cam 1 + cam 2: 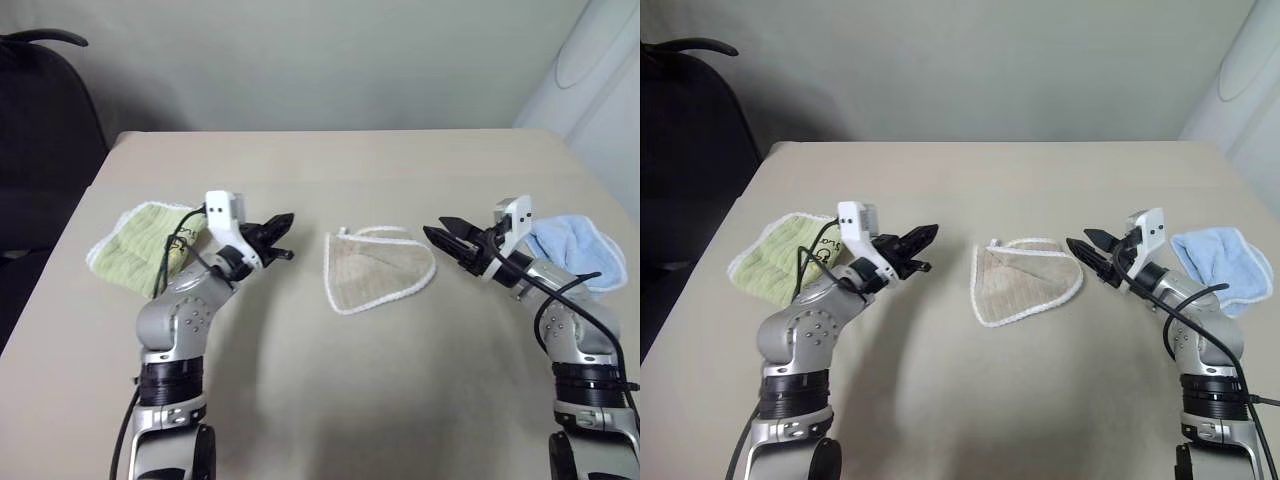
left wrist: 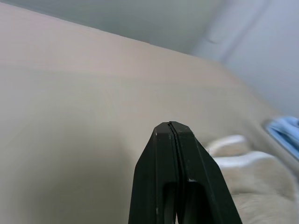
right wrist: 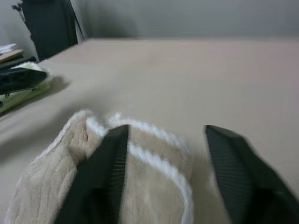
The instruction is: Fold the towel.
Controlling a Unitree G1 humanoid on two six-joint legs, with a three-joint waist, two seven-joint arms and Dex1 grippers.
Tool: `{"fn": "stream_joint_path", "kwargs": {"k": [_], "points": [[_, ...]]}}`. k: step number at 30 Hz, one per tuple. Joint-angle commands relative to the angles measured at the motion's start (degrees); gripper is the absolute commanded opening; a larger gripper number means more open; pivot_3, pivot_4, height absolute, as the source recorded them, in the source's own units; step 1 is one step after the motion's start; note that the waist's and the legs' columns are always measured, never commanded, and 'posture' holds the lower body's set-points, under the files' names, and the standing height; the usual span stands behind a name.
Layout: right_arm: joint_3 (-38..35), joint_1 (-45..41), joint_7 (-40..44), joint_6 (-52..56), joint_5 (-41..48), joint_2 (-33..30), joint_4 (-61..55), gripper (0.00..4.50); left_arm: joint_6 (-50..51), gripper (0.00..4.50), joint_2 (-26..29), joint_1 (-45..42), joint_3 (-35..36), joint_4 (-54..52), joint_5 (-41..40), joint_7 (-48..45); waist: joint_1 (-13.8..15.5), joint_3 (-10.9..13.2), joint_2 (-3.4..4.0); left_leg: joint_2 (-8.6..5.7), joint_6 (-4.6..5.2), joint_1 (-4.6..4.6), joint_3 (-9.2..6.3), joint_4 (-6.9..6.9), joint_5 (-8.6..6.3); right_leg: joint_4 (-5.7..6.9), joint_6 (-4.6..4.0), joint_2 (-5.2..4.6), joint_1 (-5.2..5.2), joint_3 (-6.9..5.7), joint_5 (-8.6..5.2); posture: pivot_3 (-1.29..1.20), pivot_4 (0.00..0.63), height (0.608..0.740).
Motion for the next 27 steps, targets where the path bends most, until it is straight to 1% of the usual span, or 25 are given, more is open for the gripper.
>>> {"fn": "stream_joint_path", "kwargs": {"k": [1, 2, 3, 6, 9, 11, 17, 22, 27], "points": [[-4.3, -3.0, 0.5, 7.3, 5.9, -0.3, 5.7, 3.97, 1.1, 0.00, 1.5, 0.9, 0.7, -4.6, -1.2, 0.6, 0.1, 0.0, -0.01, 0.00, 0.00, -0.01, -0.01, 0.01, 0.00, 0.00, 0.00, 0.00, -0.01, 0.00, 0.00, 0.00, 0.150, 0.740], [-4.7, -4.2, 0.3, 8.4, 6.2, -0.3, 8.3, 4.31, 1.3, 0.00, 1.6, 1.3, 0.7, -5.1, -1.4, 0.8, 0.1, 0.0, -0.01, -0.01, 0.00, -0.01, 0.01, 0.01, 0.00, 0.01, 0.00, -0.01, -0.02, 0.02, 0.00, 0.00, 0.150, 0.740], [-5.1, -5.4, 0.1, 9.3, 6.5, -0.2, 11.0, 4.47, 1.4, 0.00, 1.6, 1.6, 0.6, -5.6, -1.6, 1.0, 0.2, 0.0, -0.01, -0.02, 0.00, -0.01, 0.02, 0.01, 0.00, 0.02, 0.01, -0.01, -0.03, 0.05, 0.00, 0.00, 0.150, 0.740], [-4.8, -8.7, 2.3, 10.8, 6.4, -0.5, 18.2, 4.47, 1.9, 0.00, 1.0, 2.6, 0.1, -7.3, -2.0, 1.8, 0.1, 0.0, -0.01, -0.02, 0.00, -0.02, 0.03, 0.01, 0.00, 0.06, 0.01, -0.01, -0.08, 0.05, 0.00, 0.00, 0.150, 0.740], [-4.1, -11.3, 5.0, 11.6, 6.3, -0.5, 22.7, 4.47, 2.3, 0.00, 0.5, 3.5, -0.4, -8.7, -2.3, 2.4, 0.1, 0.0, 0.00, -0.01, 0.00, -0.02, 0.04, -0.06, 0.00, 0.07, 0.00, 0.00, -0.12, 0.04, 0.00, 0.00, 0.150, 0.740], [-2.2, -12.6, 7.2, 12.1, 5.5, -0.2, 24.6, 4.47, 2.4, 0.00, 0.2, 3.9, -0.9, -9.4, -2.5, 2.7, 0.1, 0.0, 0.00, -0.01, 0.00, -0.02, 0.05, -0.06, 0.00, 0.08, 0.00, -0.01, -0.13, 0.05, 0.00, 0.00, 0.150, 0.740], [4.0, -13.8, 12.0, 10.9, 2.0, 1.1, 26.2, 4.47, 2.9, 0.00, 0.0, 4.1, -1.4, -10.0, -3.0, 3.2, 0.0, 0.0, 0.00, -0.01, 0.00, -0.02, 0.05, -0.03, 0.00, 0.09, 0.00, 0.01, -0.11, 0.02, 0.00, 0.00, 0.150, 0.740], [8.4, -14.1, 15.4, 10.4, 0.3, 2.5, 24.7, 4.47, 3.0, 0.00, -0.1, 3.8, -2.1, -9.7, -3.1, 3.1, 0.0, 0.0, 0.00, -0.01, 0.01, -0.02, 0.04, -0.02, 0.00, 0.09, 0.00, 0.00, -0.10, 0.01, 0.00, 0.00, 0.150, 0.740], [11.9, -14.2, 16.2, 8.7, -2.1, 4.0, 22.7, 4.47, 2.9, 0.00, -0.4, 3.6, -3.0, -9.6, -3.1, 3.1, -0.2, 0.0, 0.00, 0.00, 0.01, -0.02, 0.04, -0.01, -0.01, 0.09, 0.00, 0.01, -0.09, -0.03, 0.00, 0.00, 0.150, 0.740]]}}
